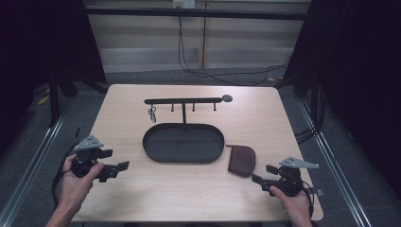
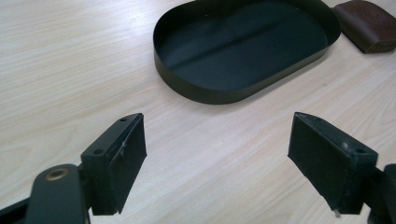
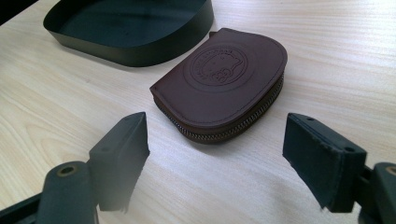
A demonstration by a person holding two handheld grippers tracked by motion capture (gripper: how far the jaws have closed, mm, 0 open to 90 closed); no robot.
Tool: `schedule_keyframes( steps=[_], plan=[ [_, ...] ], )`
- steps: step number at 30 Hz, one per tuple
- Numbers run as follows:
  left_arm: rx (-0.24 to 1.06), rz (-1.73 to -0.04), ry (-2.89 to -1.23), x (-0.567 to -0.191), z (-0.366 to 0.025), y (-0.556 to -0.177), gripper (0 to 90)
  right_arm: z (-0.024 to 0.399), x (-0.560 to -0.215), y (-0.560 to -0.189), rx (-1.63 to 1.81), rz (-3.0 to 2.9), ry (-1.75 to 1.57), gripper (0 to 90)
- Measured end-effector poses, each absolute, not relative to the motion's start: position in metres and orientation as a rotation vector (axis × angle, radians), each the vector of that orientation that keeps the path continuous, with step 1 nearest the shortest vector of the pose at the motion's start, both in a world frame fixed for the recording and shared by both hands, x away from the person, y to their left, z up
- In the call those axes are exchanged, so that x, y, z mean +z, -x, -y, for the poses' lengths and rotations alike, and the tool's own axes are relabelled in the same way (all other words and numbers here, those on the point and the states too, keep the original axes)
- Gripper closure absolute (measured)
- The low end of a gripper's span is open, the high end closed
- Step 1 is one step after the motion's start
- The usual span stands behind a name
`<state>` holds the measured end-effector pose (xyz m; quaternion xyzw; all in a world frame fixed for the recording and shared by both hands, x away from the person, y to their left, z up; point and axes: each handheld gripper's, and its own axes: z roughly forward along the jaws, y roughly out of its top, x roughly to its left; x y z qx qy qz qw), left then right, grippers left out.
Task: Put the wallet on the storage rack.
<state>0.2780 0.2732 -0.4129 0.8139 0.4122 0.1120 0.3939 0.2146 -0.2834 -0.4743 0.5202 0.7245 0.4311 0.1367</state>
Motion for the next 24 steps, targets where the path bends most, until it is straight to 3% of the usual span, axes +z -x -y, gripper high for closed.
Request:
schedule_keyframes(
  steps=[11, 16, 24],
  plan=[
    [0.252, -1.030, -2.086, -0.443, -0.264, -0.252, 19.1, 0.285, -0.469, -0.224, 1.187, -2.099, -1.502, 24.2],
    [0.293, -1.050, -1.976, -0.454, -0.264, -0.244, 19.3, 0.285, -0.458, -0.225, 1.164, -2.125, -1.489, 24.6],
    [0.176, -0.970, -1.974, -0.465, -0.255, -0.242, 19.5, 0.284, -0.440, -0.240, 1.138, -2.173, -1.515, 28.9]
  ],
)
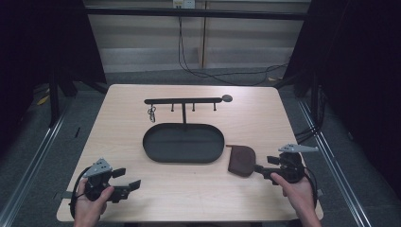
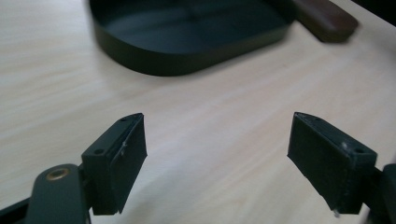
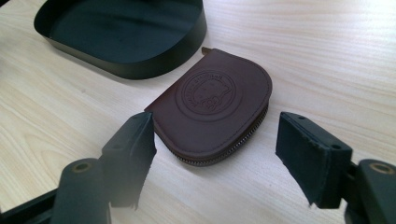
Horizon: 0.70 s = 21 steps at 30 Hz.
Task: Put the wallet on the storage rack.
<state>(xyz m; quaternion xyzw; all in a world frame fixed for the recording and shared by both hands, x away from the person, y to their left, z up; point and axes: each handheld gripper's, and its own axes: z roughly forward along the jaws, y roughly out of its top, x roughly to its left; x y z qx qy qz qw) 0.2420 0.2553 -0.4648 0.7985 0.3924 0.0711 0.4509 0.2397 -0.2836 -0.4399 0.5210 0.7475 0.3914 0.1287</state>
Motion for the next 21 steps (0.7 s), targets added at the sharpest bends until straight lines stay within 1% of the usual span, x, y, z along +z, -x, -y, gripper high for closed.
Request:
schedule_keyframes(
  steps=[5, 9, 13, 15, 17, 21],
  plan=[
    [0.169, -0.929, -2.049, -0.467, -0.247, -0.240, 19.9, 0.278, -0.434, -0.258, 1.056, -2.236, -1.580, 29.3],
    [0.153, -0.945, -2.070, -0.468, -0.246, -0.238, 19.0, 0.272, -0.432, -0.270, 0.964, -2.288, -1.597, 25.8],
    [0.147, -0.949, -2.055, -0.467, -0.252, -0.237, 17.0, 0.265, -0.433, -0.283, 0.918, -2.403, -1.622, 20.3],
    [0.146, -0.959, -2.041, -0.466, -0.254, -0.239, 16.7, 0.262, -0.434, -0.288, 0.884, -2.414, -1.633, 19.4],
    [0.143, -0.966, -2.043, -0.466, -0.254, -0.240, 16.7, 0.260, -0.435, -0.295, 0.841, -2.464, -1.645, 15.7],
    [0.131, -0.959, -2.060, -0.467, -0.253, -0.242, 16.7, 0.258, -0.432, -0.306, 0.813, -2.464, -1.665, 17.4]
  ],
)
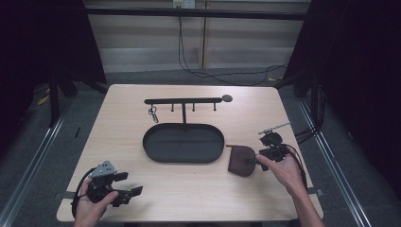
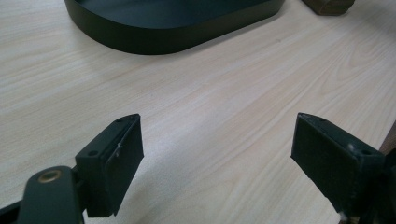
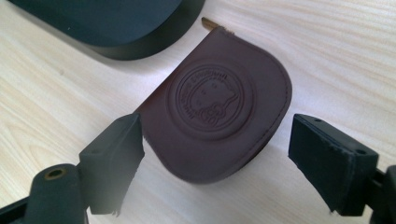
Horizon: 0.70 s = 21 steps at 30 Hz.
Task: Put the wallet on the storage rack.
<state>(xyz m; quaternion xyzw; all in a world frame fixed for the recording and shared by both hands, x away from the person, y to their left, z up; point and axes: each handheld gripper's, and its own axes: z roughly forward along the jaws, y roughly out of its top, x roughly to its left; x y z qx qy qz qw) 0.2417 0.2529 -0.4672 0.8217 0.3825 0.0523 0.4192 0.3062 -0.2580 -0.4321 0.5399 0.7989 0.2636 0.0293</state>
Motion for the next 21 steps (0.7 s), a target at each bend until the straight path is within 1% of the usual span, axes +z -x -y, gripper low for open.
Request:
schedule_keyframes(
  steps=[8, 17, 21],
  plan=[
    [0.138, -0.959, -2.067, -0.467, -0.253, -0.242, 16.7, 0.248, -0.430, -0.324, 0.702, -2.520, -1.658, 16.3],
    [0.137, -0.952, -2.087, -0.468, -0.251, -0.242, 16.8, 0.243, -0.445, -0.342, 0.592, -2.532, -1.695, 15.8],
    [0.139, -0.953, -2.090, -0.468, -0.251, -0.242, 17.1, 0.240, -0.449, -0.347, 0.548, -2.516, -1.677, 17.5]
  ],
)
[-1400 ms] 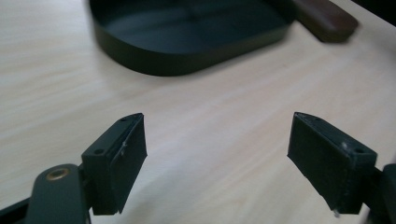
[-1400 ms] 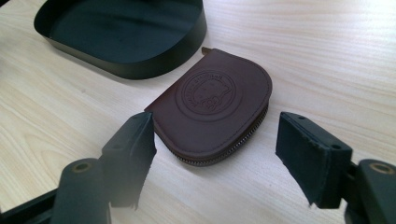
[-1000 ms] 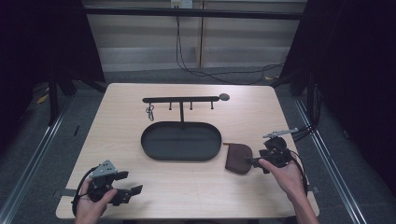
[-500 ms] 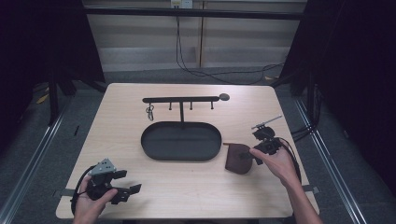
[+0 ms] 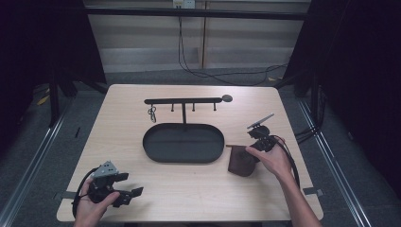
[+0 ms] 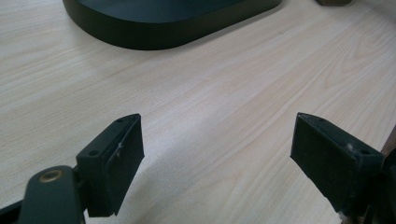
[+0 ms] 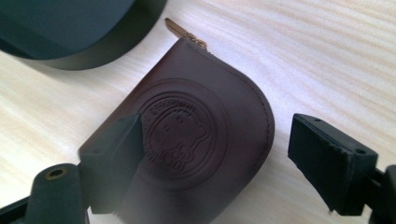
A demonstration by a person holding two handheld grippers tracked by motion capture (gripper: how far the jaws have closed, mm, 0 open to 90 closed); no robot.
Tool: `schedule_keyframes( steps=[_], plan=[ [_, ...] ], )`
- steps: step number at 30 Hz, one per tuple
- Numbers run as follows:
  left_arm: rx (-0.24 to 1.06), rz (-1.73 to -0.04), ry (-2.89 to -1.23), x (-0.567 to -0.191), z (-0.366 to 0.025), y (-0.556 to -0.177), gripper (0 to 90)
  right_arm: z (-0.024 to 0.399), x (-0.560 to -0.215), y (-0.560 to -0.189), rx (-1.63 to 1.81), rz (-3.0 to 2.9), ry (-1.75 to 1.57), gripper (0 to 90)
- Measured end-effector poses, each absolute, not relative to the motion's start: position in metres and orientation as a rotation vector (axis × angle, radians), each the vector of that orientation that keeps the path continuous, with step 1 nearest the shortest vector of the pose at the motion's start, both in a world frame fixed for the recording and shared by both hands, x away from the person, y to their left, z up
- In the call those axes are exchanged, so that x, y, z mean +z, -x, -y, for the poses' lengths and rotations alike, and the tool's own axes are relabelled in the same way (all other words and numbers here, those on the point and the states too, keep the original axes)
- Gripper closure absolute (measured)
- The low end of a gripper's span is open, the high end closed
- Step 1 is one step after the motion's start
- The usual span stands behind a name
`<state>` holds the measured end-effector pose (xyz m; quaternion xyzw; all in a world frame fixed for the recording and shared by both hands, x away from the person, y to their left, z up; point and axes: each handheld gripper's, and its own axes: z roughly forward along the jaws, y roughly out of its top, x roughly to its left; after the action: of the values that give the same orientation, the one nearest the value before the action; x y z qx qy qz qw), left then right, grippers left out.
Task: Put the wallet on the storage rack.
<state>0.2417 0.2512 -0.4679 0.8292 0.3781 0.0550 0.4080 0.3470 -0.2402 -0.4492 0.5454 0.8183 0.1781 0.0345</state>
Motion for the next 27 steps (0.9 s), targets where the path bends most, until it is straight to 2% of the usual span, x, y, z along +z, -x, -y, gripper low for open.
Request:
schedule_keyframes(
  steps=[12, 15, 18, 20, 27],
  plan=[
    [0.140, -0.955, -2.094, -0.468, -0.251, -0.242, 17.3, 0.235, -0.463, -0.355, 0.484, -2.577, -1.729, 12.7],
    [0.135, -0.953, -2.096, -0.468, -0.250, -0.242, 17.3, 0.234, -0.466, -0.358, 0.448, -2.576, -1.750, 7.7],
    [0.129, -0.949, -2.096, -0.468, -0.249, -0.241, 17.3, 0.236, -0.468, -0.361, 0.447, -2.595, -1.782, 8.8],
    [0.128, -0.949, -2.100, -0.468, -0.249, -0.242, 17.3, 0.236, -0.467, -0.361, 0.457, -2.612, -1.776, 13.4],
    [0.126, -0.949, -2.098, -0.468, -0.249, -0.242, 17.2, 0.237, -0.469, -0.369, 0.439, -2.670, -1.798, 12.7]
  ],
)
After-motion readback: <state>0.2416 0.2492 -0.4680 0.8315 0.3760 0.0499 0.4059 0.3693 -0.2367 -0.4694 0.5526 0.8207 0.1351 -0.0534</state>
